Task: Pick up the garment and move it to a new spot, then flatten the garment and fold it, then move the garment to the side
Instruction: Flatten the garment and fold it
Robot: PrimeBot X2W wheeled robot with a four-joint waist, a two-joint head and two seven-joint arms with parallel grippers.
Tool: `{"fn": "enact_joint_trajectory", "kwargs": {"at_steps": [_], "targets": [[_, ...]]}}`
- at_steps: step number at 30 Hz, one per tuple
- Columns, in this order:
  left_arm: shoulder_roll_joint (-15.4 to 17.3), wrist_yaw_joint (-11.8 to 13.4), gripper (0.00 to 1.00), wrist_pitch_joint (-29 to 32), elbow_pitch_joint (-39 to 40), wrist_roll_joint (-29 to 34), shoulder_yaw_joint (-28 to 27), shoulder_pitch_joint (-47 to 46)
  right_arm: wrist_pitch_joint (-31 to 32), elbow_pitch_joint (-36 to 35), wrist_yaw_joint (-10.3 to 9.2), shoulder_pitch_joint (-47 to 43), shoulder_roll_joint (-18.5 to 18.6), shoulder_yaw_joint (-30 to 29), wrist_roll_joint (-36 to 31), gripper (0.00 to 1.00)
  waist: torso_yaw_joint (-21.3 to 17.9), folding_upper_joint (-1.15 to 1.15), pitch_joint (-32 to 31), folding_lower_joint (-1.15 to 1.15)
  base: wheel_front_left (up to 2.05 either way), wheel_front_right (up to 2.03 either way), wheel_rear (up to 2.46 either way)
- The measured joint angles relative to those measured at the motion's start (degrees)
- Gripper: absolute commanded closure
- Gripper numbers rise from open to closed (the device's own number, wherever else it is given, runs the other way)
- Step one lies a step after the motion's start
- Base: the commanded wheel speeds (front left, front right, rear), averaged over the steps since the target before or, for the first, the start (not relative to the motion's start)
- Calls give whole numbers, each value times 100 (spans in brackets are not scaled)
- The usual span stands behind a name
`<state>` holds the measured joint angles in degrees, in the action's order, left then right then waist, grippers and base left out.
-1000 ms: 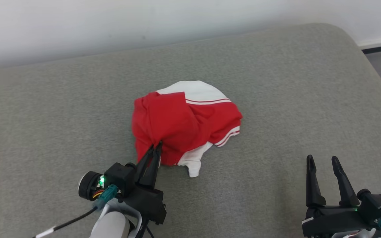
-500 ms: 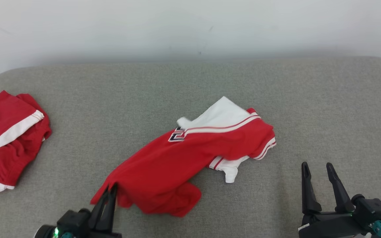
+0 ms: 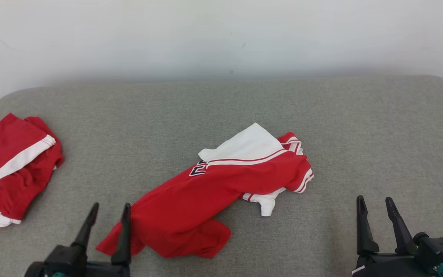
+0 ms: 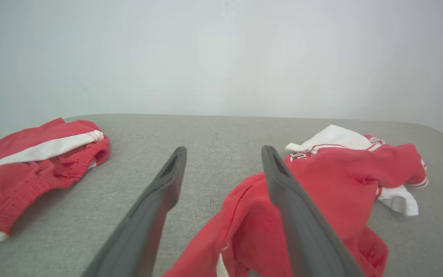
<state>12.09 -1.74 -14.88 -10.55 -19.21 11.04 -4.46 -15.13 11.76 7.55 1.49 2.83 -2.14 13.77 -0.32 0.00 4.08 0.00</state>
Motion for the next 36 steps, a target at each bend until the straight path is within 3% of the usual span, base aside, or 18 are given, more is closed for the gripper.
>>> {"fn": "enact_joint_trajectory", "kwargs": {"at_steps": [5, 13, 21, 28, 36], "targets": [[-94, 75, 0, -16, 659, 124, -408, 64, 0, -4, 0, -4, 0, 31, 14, 0, 89, 0, -45, 0, 0, 0, 0], [-315, 160, 0, -16, 771, 352, -902, 430, 0, 19, 0, -30, 1, 23, 11, 0, 129, 0, -57, 0, 0, 0, 0], [-595, -26, 0, -15, 679, 565, -1133, 500, 10, 153, 0, 70, 1, 175, -181, 0, 271, 0, -33, 0, 0, 0, 0], [-777, -182, 0, -16, 580, 656, -1146, 357, 477, 400, 0, 1083, 305, 474, -471, 0, 509, 0, -2, 1, 0, 0, 0], [-888, -326, 0, -16, 420, 660, -1047, 148, 1176, 1401, 0, 2600, 855, 884, -487, 0, 865, 0, 150, 1, 0, 0, 0]]}}
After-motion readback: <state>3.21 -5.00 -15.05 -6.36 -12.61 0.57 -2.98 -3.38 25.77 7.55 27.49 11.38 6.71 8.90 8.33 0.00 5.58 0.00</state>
